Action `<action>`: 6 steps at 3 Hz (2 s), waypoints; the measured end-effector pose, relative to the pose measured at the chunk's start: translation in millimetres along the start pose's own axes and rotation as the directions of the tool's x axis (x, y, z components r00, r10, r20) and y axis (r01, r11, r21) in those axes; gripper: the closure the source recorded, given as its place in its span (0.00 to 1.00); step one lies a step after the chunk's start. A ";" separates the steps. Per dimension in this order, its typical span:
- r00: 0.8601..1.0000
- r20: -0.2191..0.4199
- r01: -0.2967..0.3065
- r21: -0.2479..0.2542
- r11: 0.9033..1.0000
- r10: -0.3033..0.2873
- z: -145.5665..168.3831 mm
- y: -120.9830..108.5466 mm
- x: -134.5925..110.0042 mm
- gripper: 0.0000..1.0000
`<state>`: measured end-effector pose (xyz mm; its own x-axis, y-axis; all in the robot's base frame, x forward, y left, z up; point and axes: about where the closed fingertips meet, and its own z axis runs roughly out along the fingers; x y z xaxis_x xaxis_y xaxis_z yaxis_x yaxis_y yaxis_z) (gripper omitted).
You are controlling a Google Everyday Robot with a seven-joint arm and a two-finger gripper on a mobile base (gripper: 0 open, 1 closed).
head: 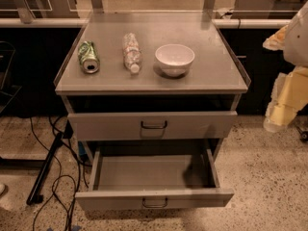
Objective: Close middle drawer
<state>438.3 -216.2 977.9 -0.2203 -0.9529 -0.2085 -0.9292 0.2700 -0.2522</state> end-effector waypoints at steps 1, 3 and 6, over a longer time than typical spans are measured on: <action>1.000 0.000 0.000 0.000 1.000 0.000 0.0 0.0 0.0 0.00; 1.000 0.000 0.000 0.000 1.000 0.000 0.0 0.0 0.0 0.46; 1.000 0.000 0.000 0.000 1.000 0.000 0.0 0.0 0.0 1.00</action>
Offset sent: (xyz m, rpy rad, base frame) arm 0.0000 0.0000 0.0000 0.0000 0.0000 0.0000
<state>438.3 -216.2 978.0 -0.2203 -0.9529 -0.2085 -0.9292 0.2701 -0.2524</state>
